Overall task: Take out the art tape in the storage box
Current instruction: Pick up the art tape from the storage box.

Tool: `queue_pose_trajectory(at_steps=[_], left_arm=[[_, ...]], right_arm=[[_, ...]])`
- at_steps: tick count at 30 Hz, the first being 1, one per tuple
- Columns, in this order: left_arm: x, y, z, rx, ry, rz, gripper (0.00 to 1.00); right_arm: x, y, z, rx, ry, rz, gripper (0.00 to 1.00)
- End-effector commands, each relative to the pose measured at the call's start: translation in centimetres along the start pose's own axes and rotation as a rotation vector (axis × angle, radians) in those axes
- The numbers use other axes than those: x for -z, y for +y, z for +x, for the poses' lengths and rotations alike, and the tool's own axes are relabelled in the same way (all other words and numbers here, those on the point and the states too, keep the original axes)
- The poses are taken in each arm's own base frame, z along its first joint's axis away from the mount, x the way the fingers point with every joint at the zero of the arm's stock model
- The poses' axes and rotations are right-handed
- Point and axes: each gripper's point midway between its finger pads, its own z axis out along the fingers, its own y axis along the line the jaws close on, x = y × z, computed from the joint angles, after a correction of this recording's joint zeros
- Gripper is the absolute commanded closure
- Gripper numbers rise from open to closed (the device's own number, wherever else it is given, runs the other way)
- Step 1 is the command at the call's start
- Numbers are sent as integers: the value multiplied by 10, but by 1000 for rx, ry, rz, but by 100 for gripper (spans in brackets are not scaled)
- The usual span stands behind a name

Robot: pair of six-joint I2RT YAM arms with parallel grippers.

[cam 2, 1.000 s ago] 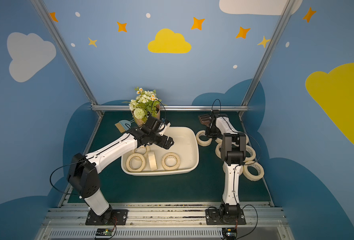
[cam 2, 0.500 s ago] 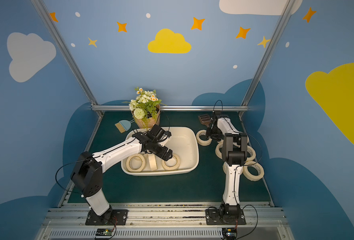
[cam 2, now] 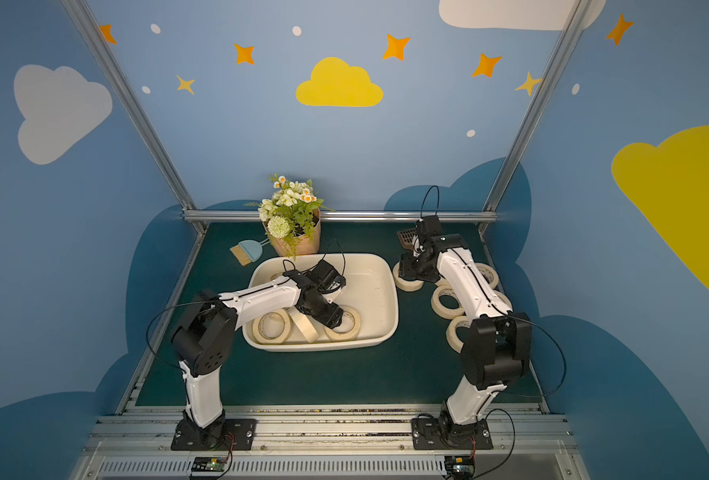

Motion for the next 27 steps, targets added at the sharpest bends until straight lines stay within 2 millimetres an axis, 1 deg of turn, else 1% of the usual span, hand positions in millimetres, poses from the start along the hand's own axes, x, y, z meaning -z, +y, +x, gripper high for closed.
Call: queue_pose_trajectory(at_steps=[1,5,6,10,11,12,14,15,19,25,27], left_arm=[[-5,6,7,11,31,-18,29],[-10,6,7,22,34,-15,40],[-11,6,6,26,33,-14,45],[-14,6,3,44,29,-14,69],[-14,6,2,44,28,-16,73],[-13,6,0,46,24,-15,76],[-11,7,-3,42,17,-22,78],[-9,7,-6,40,10,-25,82],[5,9,-19,26,-16,-51,88],[35,5,-40,8,-91,-60,89],[43,4,-45,5,-112,-63,89]], right_arm=[[3,0,24,-2,60,-7,30],[6,8,37,19,83,-24,30],[5,13,43,20,98,-41,30],[-3,30,63,26,128,-70,31],[-4,35,66,30,134,-78,31],[-5,41,69,37,140,-85,31],[-6,54,73,56,150,-97,32],[-7,61,76,64,155,-106,32],[-15,92,85,99,174,-153,34],[-27,121,85,149,199,-181,34],[-32,126,85,163,205,-183,35]])
